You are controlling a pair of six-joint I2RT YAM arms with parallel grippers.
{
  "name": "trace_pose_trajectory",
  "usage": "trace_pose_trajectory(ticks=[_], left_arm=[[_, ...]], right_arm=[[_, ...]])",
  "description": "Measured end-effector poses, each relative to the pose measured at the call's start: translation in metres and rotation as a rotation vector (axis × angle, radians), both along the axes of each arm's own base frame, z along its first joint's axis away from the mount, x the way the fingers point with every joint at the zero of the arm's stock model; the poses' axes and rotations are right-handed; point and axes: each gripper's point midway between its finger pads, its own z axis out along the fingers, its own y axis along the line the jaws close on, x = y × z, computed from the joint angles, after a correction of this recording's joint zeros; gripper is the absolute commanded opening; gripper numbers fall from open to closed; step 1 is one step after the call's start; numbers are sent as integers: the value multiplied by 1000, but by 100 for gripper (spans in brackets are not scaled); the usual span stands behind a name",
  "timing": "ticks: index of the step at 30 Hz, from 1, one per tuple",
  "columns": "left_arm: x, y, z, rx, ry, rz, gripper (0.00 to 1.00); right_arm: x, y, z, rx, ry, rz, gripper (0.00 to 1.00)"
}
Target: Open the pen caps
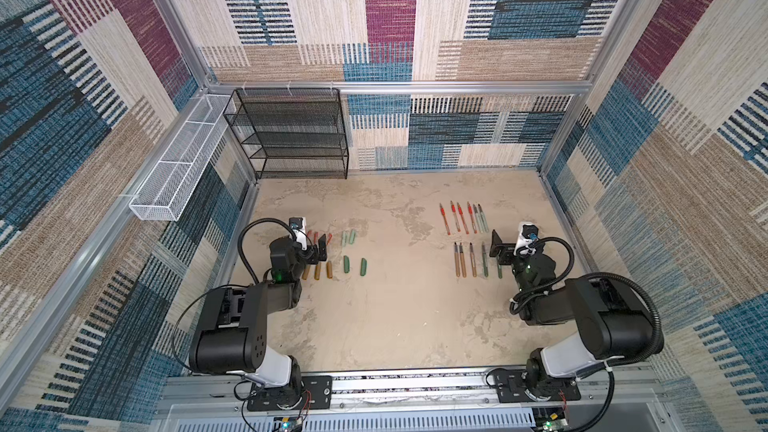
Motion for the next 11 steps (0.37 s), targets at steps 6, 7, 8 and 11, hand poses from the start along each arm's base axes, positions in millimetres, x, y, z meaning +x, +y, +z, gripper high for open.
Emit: trace_pose_trajectory(ticks=[6,7,8,11], left_arm=[[-5,2,-17,3,70,17,99],[-5,2,-17,3,72,17,99],[-5,2,-17,4,73,19,99],[-6,5,-18,10,75,36,99]], right_arm=[[0,0,0,0,0,0,100],[0,0,0,0,0,0,100],[0,0,0,0,0,0,100],[0,0,0,0,0,0,100]])
